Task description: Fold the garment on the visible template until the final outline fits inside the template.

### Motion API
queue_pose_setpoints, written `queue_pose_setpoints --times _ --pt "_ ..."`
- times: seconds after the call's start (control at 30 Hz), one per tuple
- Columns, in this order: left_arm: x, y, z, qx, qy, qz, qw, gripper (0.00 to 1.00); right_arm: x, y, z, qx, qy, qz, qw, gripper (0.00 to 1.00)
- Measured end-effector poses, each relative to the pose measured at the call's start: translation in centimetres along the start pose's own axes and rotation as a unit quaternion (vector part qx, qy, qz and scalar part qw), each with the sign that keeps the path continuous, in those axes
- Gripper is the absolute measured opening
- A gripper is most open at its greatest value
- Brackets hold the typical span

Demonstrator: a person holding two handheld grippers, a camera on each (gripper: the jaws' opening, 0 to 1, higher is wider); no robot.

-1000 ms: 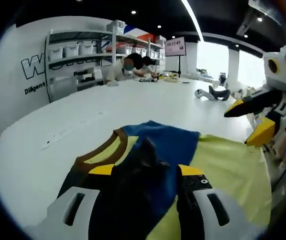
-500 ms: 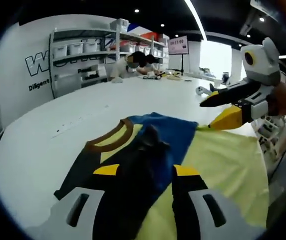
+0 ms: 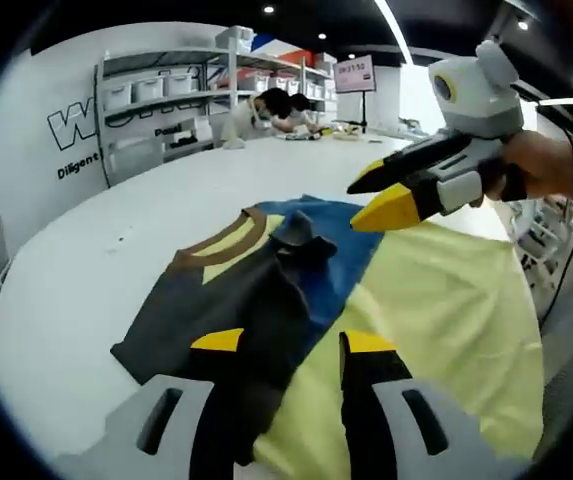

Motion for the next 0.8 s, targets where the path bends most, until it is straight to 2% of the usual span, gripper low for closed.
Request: queue_pose_setpoints --times 0.1,0.3,0.53,0.67,0.8 --pt "-0.1 0.2 0.2 0.008 0.030 -0.003 0.9995 0.29 0.1 -0.8 0.3 -0.005 -0.001 -0.005 1.0000 0.32" --pt "-0.2 0.5 0.8 0.000 0.029 -0.011 0.9995 0.29 -0.4 -2.2 0.7 -0.016 0.010 -0.018 0.9997 0.24" --pt "-0.4 0.6 1.6 -0.007 0.048 -0.019 0.9987 0.28 -0.8 -3.8 1.4 -0.041 0.033 -0.026 0.9983 0.16" --pt "-0.3 0.6 2.0 -0.011 0.053 -0.018 0.9983 0.28 -0.5 -3.9 1.7 -0.053 0.044 -0.015 0.9975 0.00" --pt "-0.2 0.6 2.4 -0.012 0.059 -0.022 0.9979 0.29 0.0 -3.7 2.0 -0.059 0.036 -0.011 0.9975 0.00"
Point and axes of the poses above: the point that each gripper's makers call its tool centre point, and the gripper's own axes: y roughly backward along the fingers, x roughly to its right, z roughly out of its underside, the point moved 6 cm from there along y, roughly backward along the fingers, and after that the axes turned 2 degrees about y, right-handed, at the moved point
